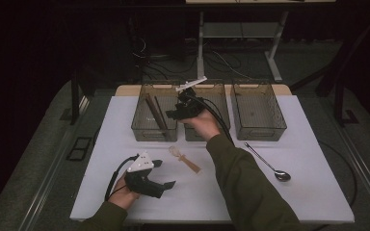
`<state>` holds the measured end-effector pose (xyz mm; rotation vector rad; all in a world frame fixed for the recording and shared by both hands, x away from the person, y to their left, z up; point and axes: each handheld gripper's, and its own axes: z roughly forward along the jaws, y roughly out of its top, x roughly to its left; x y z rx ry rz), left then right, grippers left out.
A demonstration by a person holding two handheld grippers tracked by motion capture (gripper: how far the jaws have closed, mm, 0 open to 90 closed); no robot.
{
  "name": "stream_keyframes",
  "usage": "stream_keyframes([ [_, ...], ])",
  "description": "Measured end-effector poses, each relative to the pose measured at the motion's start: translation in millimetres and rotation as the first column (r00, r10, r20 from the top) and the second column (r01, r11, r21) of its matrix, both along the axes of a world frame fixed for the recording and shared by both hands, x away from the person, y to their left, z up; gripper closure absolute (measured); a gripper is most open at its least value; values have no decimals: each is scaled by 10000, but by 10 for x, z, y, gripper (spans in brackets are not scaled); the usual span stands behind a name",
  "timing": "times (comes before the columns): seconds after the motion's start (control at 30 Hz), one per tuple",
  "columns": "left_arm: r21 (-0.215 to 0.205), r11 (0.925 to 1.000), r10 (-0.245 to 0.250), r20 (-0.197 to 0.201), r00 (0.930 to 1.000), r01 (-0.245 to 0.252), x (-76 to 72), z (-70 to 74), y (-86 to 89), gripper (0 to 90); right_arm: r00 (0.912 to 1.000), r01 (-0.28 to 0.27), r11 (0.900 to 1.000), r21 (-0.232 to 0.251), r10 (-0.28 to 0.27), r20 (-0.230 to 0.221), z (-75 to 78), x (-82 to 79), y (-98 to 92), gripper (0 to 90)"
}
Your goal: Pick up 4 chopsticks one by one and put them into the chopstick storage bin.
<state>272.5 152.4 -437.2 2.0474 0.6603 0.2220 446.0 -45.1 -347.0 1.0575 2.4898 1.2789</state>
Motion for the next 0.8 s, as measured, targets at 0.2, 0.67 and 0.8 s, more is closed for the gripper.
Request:
stream_keyframes([
  [0.2, 115, 9999, -1, -15, 10000, 1, -1, -2, -2, 103, 9991, -419, 9991, 50, 419, 78, -9, -164, -172, 394],
  [0.67, 60, 10000, 78, -79, 9999, -77, -6, -18, -18, 103, 9987, -496, 9980, 382, 490, 154, -30, -430, -687, 368],
  [0.8, 72, 9999, 89, -117, 9999, -88, -9, -22, -20, 103, 9988, -489, 9978, 440, 484, 119, -57, -511, -819, 367],
])
